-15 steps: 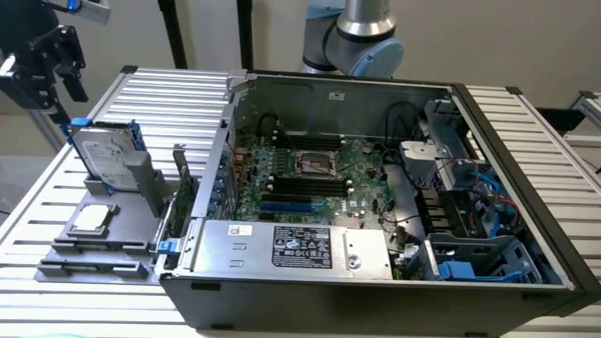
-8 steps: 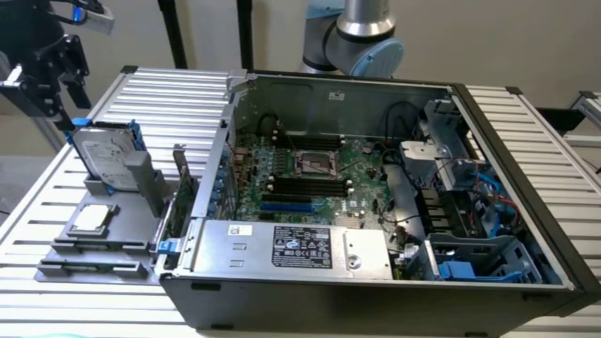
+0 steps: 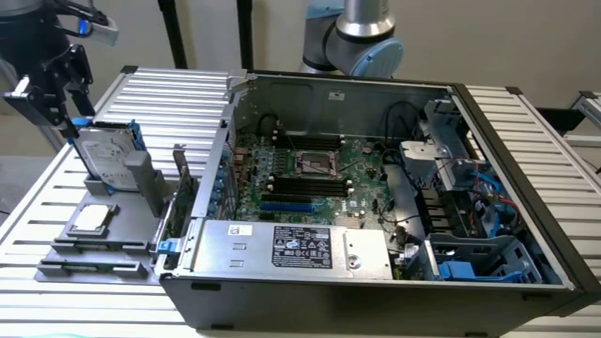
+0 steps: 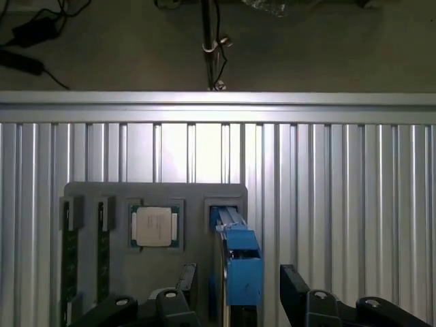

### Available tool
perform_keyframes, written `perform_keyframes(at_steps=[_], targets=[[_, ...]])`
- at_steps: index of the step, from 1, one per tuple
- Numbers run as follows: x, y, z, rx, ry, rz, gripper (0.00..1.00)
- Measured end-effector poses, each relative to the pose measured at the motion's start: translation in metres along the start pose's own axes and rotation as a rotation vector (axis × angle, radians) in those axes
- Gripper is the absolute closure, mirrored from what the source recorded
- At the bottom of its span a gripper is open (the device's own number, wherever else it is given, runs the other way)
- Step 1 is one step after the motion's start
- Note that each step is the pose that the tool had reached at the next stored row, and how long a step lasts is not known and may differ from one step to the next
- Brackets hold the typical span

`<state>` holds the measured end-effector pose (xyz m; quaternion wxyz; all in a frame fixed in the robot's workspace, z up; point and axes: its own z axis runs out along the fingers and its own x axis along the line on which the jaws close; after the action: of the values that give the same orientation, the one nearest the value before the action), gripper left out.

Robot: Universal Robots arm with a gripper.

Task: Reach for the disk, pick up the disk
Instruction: 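Pick up the disk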

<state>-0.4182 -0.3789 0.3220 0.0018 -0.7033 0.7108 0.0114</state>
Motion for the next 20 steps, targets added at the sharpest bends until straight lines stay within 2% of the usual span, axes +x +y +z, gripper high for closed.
perform_keyframes(at_steps=[8, 13, 15, 20], targets=[[0.0, -0.0002, 0.0145, -0.0009, 0.0, 0.0, 0.4], [0.0, -0.0002, 0.0228, -0.0046, 0.0001, 0.0, 0.4], [0.0, -0.0003, 0.0244, -0.0067, 0.0002, 0.0, 0.4], [-0.001, -0.0003, 0.0263, -0.0067, 0.0002, 0.0, 0.4]])
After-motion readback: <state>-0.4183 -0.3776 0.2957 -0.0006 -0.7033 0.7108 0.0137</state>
